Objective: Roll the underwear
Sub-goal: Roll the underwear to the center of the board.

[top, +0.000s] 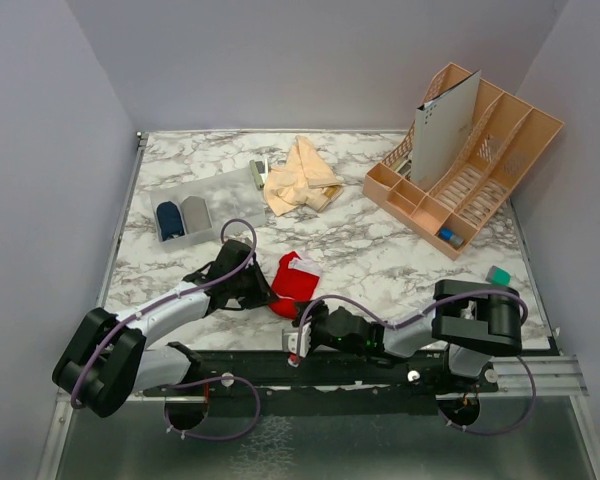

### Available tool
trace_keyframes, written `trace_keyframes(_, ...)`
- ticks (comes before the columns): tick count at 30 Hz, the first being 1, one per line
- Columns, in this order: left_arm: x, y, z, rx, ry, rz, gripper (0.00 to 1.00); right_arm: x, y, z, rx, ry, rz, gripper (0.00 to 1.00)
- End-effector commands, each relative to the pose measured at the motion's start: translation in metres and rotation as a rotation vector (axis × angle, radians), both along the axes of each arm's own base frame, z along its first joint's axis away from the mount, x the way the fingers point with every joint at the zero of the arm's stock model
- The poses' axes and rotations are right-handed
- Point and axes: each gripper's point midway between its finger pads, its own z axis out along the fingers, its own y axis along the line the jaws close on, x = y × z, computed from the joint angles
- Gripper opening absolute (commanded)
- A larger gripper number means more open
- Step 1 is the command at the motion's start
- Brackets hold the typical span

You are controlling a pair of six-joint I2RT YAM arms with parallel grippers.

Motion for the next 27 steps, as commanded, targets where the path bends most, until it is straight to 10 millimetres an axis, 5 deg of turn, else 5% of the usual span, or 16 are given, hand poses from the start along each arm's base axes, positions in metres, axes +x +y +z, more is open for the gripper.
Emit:
trace_keyframes(1,-0.009,0.003,-0.004,0.002,0.032,-0.025,0.00,0.006,0.012,0.001,-0.003,-0.049,-0.006,0.48)
trace_keyframes(10,-0.009,0.003,-0.004,0.002,0.035,-0.033,0.00,0.012,-0.006,-0.033,-0.090,0.005,-0.097,0.41)
trace_keyframes(14,-0.010,0.003,-0.004,-0.001,0.037,-0.033,0.00,0.014,-0.010,-0.035,-0.078,0.006,-0.123,0.56)
trace_keyframes(16,-0.010,0.003,-0.004,-0.004,0.038,-0.035,0.00,0.012,-0.010,-0.038,-0.085,0.016,-0.114,0.56)
trace_keyframes(18,-0.010,0.002,-0.004,-0.005,0.037,-0.040,0.00,0.011,-0.010,-0.041,-0.092,0.027,-0.112,0.50)
trace_keyframes(25,-0.012,0.006,-0.004,0.003,0.037,-0.045,0.00,0.008,-0.010,-0.050,-0.107,0.074,-0.118,0.04)
trace_keyframes(27,-0.011,0.009,-0.004,0.007,0.030,-0.028,0.00,0.005,-0.009,-0.049,-0.088,0.109,-0.119,0.01)
